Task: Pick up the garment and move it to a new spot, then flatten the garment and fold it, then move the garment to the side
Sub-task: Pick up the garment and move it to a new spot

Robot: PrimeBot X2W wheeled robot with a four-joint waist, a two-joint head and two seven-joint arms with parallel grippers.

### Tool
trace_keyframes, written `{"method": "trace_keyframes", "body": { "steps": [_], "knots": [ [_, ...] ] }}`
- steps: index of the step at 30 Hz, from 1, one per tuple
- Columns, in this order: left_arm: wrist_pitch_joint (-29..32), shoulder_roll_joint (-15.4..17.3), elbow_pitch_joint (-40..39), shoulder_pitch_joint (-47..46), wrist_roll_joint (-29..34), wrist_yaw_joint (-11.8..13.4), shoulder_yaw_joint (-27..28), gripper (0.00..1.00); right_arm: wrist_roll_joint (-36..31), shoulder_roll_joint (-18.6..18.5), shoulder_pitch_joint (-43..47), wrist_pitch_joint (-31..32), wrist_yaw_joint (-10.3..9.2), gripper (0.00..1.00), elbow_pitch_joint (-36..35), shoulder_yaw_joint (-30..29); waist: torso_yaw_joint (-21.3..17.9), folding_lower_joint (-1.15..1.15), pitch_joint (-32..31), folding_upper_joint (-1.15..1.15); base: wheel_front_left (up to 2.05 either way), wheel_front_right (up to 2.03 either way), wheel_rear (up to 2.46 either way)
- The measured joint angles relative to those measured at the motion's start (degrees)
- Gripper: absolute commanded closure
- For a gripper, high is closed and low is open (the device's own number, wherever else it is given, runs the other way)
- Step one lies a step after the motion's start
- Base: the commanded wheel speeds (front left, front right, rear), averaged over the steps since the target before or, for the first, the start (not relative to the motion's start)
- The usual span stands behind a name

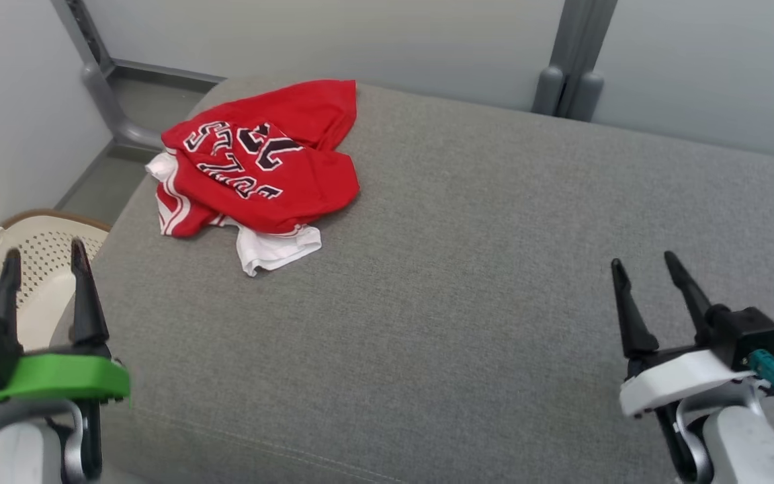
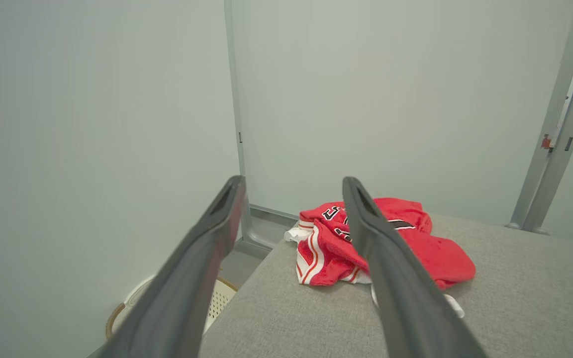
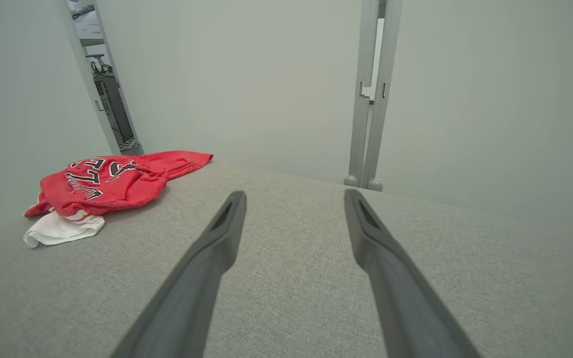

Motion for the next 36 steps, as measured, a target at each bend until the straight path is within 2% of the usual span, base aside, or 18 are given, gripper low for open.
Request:
{"method": "trace_keyframes", "body": {
  "steps": [9, 16, 29, 36],
  "knots": [
    [-1.76, 2.08, 7.82, -17.56, -2.16, -1.76, 2.11, 0.00, -2.31, -5.34, -3.91, 3.44, 0.00, 0.00, -8.09, -4.45, -5.45, 0.00, 9.01, 0.00, 0.00, 0.00, 0.00],
    [-2.20, 2.83, 15.39, -30.21, -3.50, -3.39, 3.48, 0.00, -2.97, -7.88, -4.14, 6.10, 0.00, 0.00, -15.28, -9.81, -9.28, 0.01, 16.93, 0.00, 0.00, 0.00, 0.00],
    [-2.34, 5.77, 33.76, -44.28, -4.47, -6.32, 2.40, 0.00, -3.55, -10.11, -4.21, 10.04, 0.00, 0.00, -23.98, -13.57, -13.69, 0.01, 28.42, 0.00, 0.00, 0.00, 0.00],
    [2.01, 6.87, 45.24, -49.12, -5.80, -6.94, -1.05, 0.00, -3.80, -10.11, -4.22, 10.96, 0.00, 0.00, -25.76, -13.74, -14.72, 0.01, 31.55, 0.00, 0.00, 0.00, 0.00]
  ]
}}
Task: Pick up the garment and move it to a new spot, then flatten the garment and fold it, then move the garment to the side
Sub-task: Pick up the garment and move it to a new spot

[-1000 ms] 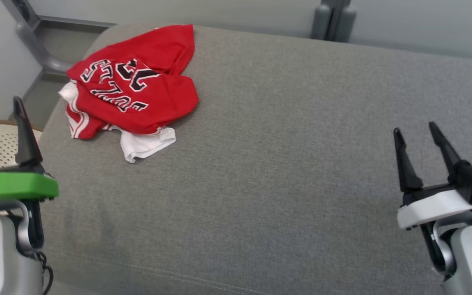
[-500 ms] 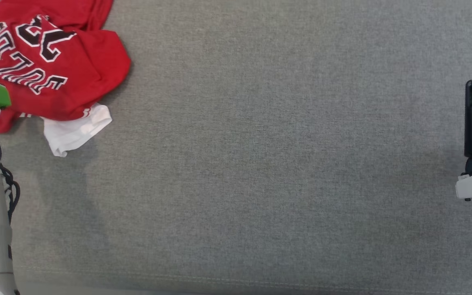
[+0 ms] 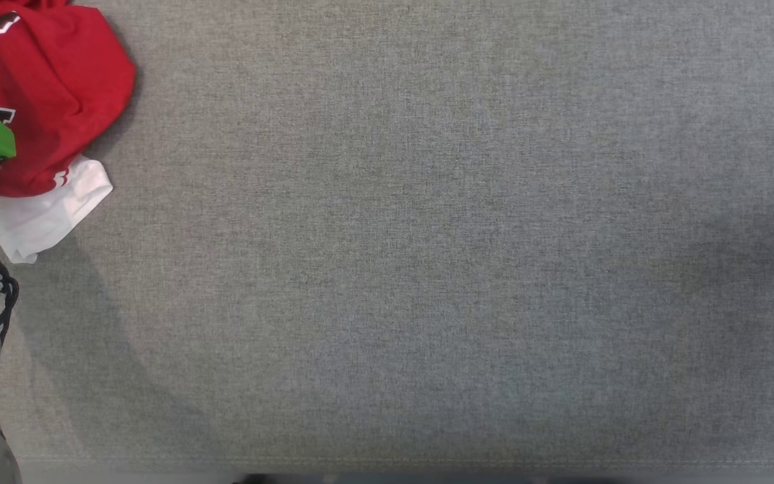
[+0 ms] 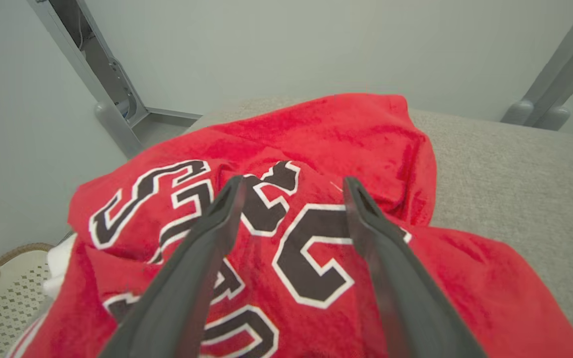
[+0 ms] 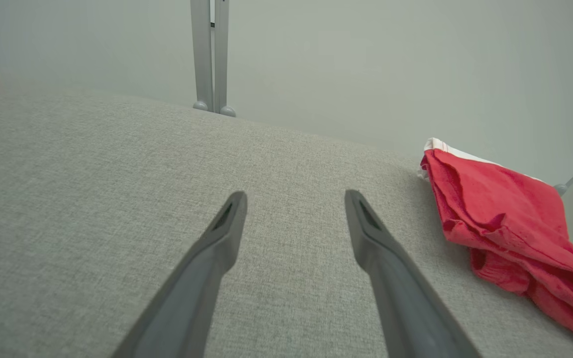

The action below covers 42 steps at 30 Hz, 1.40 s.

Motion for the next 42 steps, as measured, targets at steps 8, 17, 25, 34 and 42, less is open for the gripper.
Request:
{"method": "trace_keyframes", "body": {
  "steps": [8, 17, 25, 34, 42],
  "knots": [
    [8.89, -0.73, 7.09, -2.30, -6.37, -0.15, -4.16, 0.00, -0.18, 0.38, -0.26, 0.25, 0.00, 0.00, -0.29, 0.01, -0.49, 0.00, 1.25, 0.00, 0.00, 0.00, 0.00],
    [10.77, 0.32, 7.86, -2.68, -11.27, -0.32, -8.71, 1.00, -0.51, 0.82, -0.76, -0.08, 0.00, 0.00, 0.64, 0.64, -0.53, -0.01, 0.52, 0.00, 0.00, 0.00, 0.00],
    [0.34, 2.47, 6.93, -2.81, -11.15, -0.37, -11.24, 1.00, 0.03, 2.59, -0.82, -2.31, 0.00, 0.00, 4.14, 2.20, -0.13, -0.01, -2.36, 0.00, 0.00, 0.00, 0.00],
    [-3.97, 5.31, 1.32, -5.07, -9.24, -0.37, -13.38, 1.00, 0.98, 6.68, -0.93, -6.94, 0.00, 0.00, 11.80, 5.20, -0.73, -0.02, -8.62, 0.00, 0.00, 0.00, 0.00],
    [-3.91, 5.78, -5.88, -6.39, -6.80, -0.37, -17.48, 1.00, 1.68, 9.85, -0.65, -10.15, 0.00, 0.00, 18.16, 6.64, -3.29, -0.02, -14.28, 0.00, 0.00, 0.00, 0.00]
  ]
}}
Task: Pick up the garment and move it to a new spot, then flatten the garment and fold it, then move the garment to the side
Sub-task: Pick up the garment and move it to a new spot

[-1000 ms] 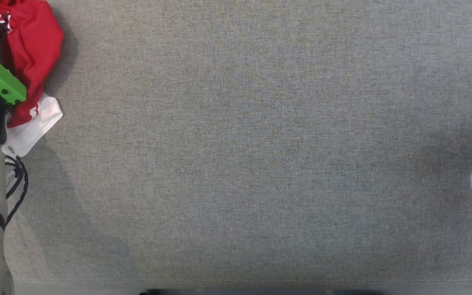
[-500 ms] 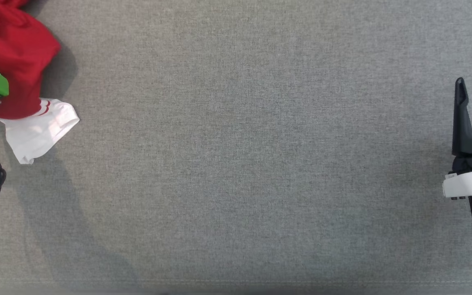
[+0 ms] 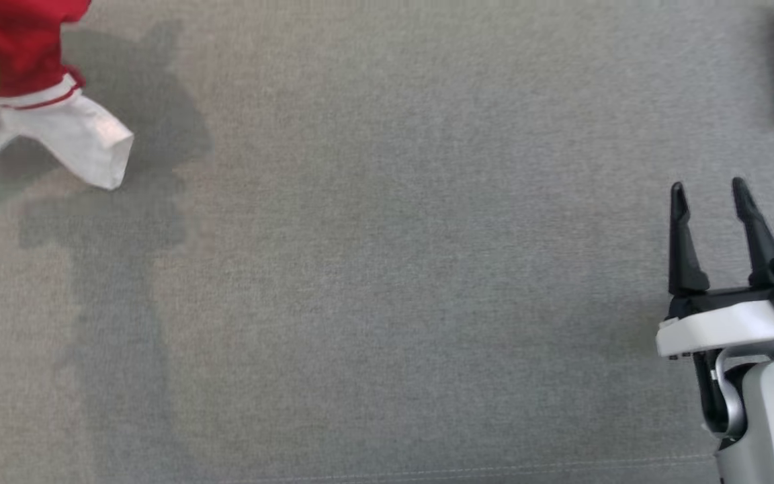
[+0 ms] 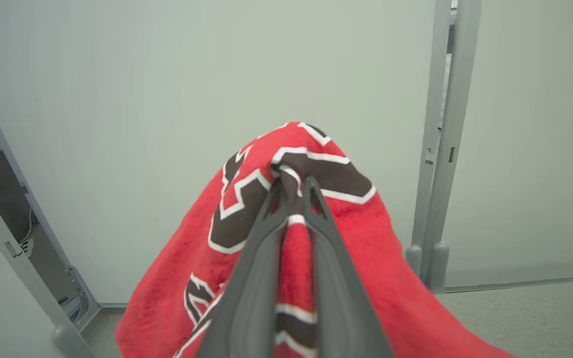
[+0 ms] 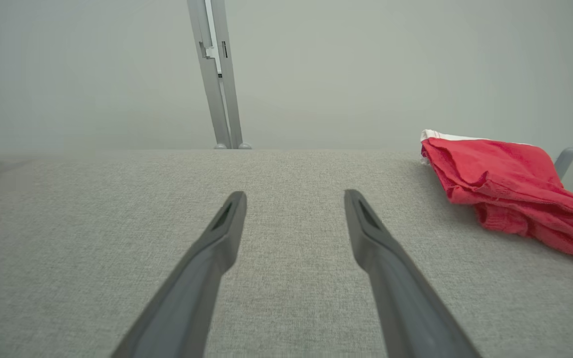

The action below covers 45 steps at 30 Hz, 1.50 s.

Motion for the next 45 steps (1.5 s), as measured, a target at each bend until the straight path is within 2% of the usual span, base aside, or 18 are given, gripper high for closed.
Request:
{"method": "trace_keyframes", "body": {
  "steps": [10, 18, 28, 35, 36, 37, 38, 45],
  "knots": [
    [4.79, -3.65, -12.02, -1.85, 2.24, 0.02, -5.72, 1.00, 0.88, 2.36, 0.24, -1.47, 0.00, 0.00, 4.63, 1.62, -6.62, 0.00, -4.98, 0.00, 0.00, 0.00, 0.00],
    [8.57, -9.15, -18.27, -0.41, 2.77, 0.12, -10.81, 1.00, 1.82, 3.22, 0.29, -1.78, 0.00, 0.00, 5.94, 2.24, -12.78, 0.00, -8.15, 0.00, 0.00, 0.00, 0.00],
    [8.15, -16.97, -17.25, 9.44, 0.69, 0.60, -15.97, 1.00, 2.49, 3.88, 1.19, -1.79, 0.00, 0.00, 5.36, 2.65, -18.56, 0.00, -10.16, 0.00, 0.00, 0.00, 0.00],
    [4.86, -19.97, -11.39, 21.30, -0.43, 1.08, -19.76, 1.00, 2.74, 4.04, 1.58, -1.79, 0.00, 0.00, 5.03, 2.44, -19.06, 0.00, -9.84, 0.00, 0.00, 0.00, 0.00],
    [4.33, -20.31, -10.44, 22.67, -0.68, 1.08, -20.50, 0.71, 2.74, 4.04, 1.72, -1.80, 0.00, 0.00, 5.09, 2.45, -18.88, 0.00, -9.87, 0.00, 0.00, 0.00, 0.00],
    [3.96, -20.63, -9.60, 23.62, -0.68, 1.07, -21.28, 0.25, 2.72, 4.04, 1.85, -1.80, 0.00, 0.00, 5.16, 2.57, -18.71, 0.00, -9.92, 0.00, 0.00, 0.00, 0.00],
    [3.61, -21.03, -8.73, 24.64, -0.73, 1.05, -22.09, 0.00, 2.72, 4.07, 1.96, -1.79, 0.00, 0.00, 5.32, 2.72, -18.53, 0.00, -10.02, 0.00, 0.00, 0.00, 0.00],
    [0.38, -22.07, -8.36, 26.84, -3.26, 1.29, -23.79, 0.00, 2.72, 4.12, 2.65, -1.79, 0.00, 0.00, 6.32, 3.70, -17.18, 0.00, -12.09, 0.00, 0.00, 0.00, 0.00]
  ]
}}
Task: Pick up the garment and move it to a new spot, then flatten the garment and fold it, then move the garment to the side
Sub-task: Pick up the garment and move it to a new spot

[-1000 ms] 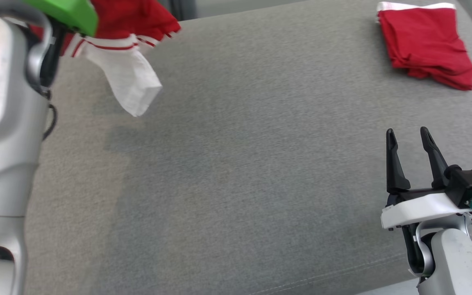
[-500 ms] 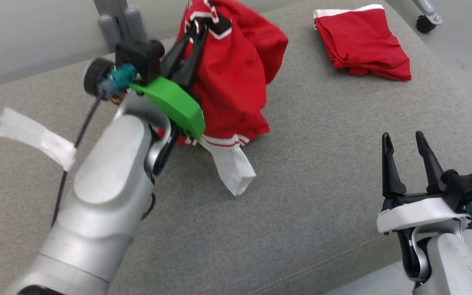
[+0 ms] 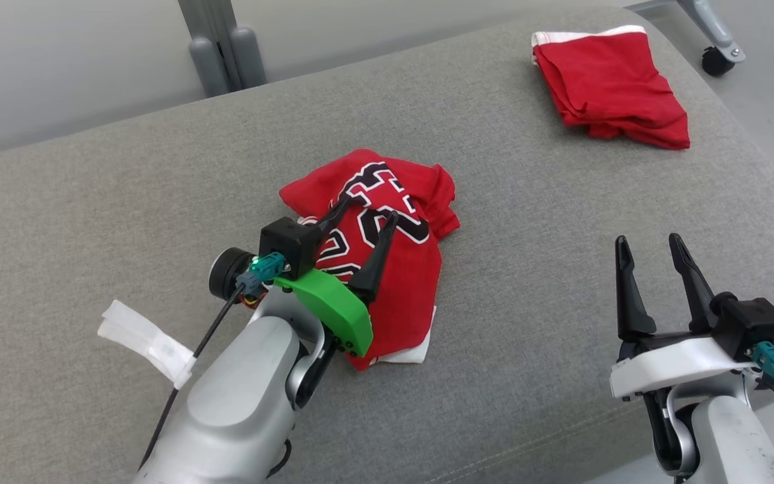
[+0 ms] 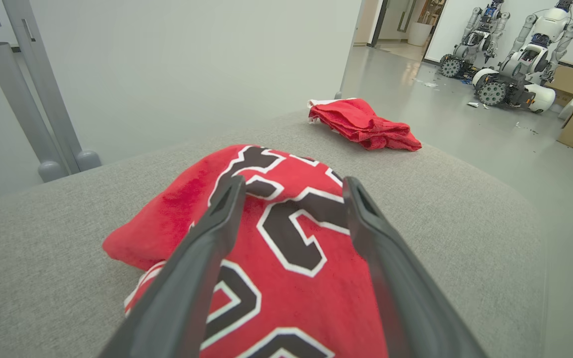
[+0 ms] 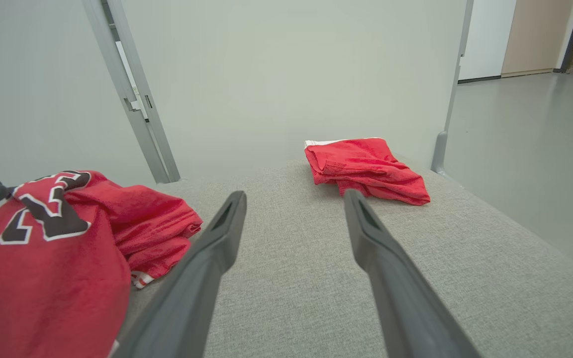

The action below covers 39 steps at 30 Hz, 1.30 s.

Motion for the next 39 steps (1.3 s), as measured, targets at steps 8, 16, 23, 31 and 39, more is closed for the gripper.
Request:
{"method": "trace_keyframes", "body": {
  "steps": [8, 16, 23, 31, 39],
  "knots": [
    [-0.76, 1.31, -8.46, 2.79, 3.25, 3.21, 5.36, 0.00, 0.12, 0.03, 2.44, -0.01, 0.00, 0.00, 0.37, 0.36, 2.94, 0.00, -3.29, 0.00, 0.00, 0.00, 0.00],
    [-0.85, 5.78, -18.50, 11.62, 7.49, 4.98, 13.37, 0.00, 0.30, 0.03, 3.74, 0.00, 0.00, 0.00, -0.05, 0.12, 6.99, 0.00, -5.79, 0.00, 0.00, 0.00, 0.00],
    [-0.85, 8.73, -24.44, 19.20, 10.60, 5.79, 19.84, 0.00, 0.07, 0.04, 4.49, -0.01, 0.00, 0.00, -0.47, 0.36, 10.72, 0.00, -7.19, 0.00, 0.00, 0.00, 0.00],
    [-0.85, 10.12, -29.56, 28.53, 12.28, 6.87, 27.80, 0.00, -0.74, -0.12, 4.60, -0.01, 0.00, 0.00, -1.03, 0.11, 14.33, 0.00, -8.11, 0.00, 0.00, 0.00, 0.00],
    [-0.85, 9.68, -31.69, 36.01, 13.03, 6.48, 33.37, 0.00, -0.96, -0.10, 5.11, -0.01, 0.00, 0.00, -1.20, 0.21, 15.90, 0.00, -8.89, 0.00, 0.00, 0.00, 0.00]
  ]
}}
